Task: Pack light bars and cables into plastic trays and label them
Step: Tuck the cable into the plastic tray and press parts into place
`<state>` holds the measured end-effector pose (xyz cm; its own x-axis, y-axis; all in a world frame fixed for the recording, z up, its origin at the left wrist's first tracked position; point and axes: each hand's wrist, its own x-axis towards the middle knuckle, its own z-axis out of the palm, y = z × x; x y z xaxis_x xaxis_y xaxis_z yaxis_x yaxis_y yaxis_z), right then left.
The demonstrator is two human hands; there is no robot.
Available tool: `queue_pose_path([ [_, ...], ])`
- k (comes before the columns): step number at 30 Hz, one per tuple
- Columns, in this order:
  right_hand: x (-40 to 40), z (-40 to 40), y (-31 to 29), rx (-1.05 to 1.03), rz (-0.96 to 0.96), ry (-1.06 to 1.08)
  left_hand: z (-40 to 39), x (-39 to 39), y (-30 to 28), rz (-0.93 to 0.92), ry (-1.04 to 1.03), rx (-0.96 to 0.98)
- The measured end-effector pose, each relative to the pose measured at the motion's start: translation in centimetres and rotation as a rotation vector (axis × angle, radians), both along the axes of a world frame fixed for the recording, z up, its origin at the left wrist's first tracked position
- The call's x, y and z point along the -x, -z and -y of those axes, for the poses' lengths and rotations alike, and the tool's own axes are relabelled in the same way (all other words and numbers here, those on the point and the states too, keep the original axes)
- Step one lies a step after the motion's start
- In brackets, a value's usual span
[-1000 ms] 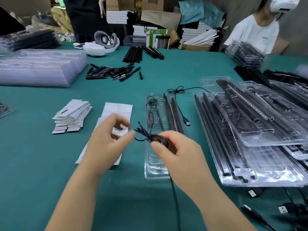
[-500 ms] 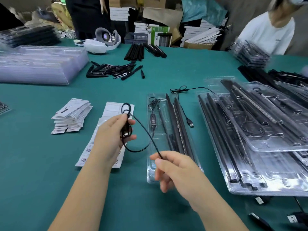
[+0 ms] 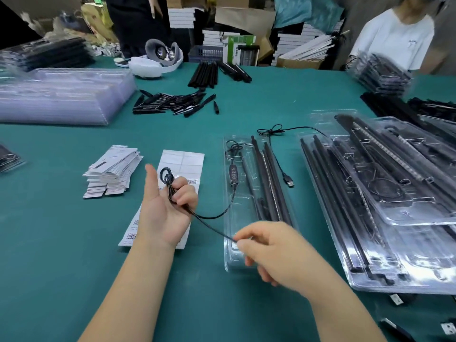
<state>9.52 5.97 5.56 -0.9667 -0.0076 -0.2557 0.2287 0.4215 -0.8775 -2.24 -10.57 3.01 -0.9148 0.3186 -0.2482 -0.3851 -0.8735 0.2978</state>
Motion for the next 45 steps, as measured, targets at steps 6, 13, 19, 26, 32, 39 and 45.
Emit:
queue_pose_path([
  [6,1.1,-1.0,-0.6,0.539,-0.231,0.501,-0.6,-0.9,0.2,-0.427,0.157,0.77],
  [13,2.7,0.7,0.1,0.488,-0.291,0.477,-1.5,-1.9,0.7,-0.554,0.398,0.772],
  [19,3.7,3.2,1.4,-0.244,-0.573,0.222,-1.8,-1.9,0.8,-0.42,0.452,0.635],
  [26,3.4,4.8,2.3,-0.68,-0.588,0.074,-1.9,-2.0,1.1,-0.369,0.534,0.689],
  [32,1.5,3.1,2.8,-0.714,-0.43,-0.103,-2.5,-2.6,0.6,-0.37,0.429,0.686],
  [39,-1.1,-0.3,4.1,-0.845,-0.201,-0.128,-3.3,-2.4,1.4,-0.496,0.104,1.13],
  [45,-1.2,-0.4,4.0,-0.879,-0.19,-0.157,-1.9,-1.7,1.8,-0.352,-0.069,1.51],
])
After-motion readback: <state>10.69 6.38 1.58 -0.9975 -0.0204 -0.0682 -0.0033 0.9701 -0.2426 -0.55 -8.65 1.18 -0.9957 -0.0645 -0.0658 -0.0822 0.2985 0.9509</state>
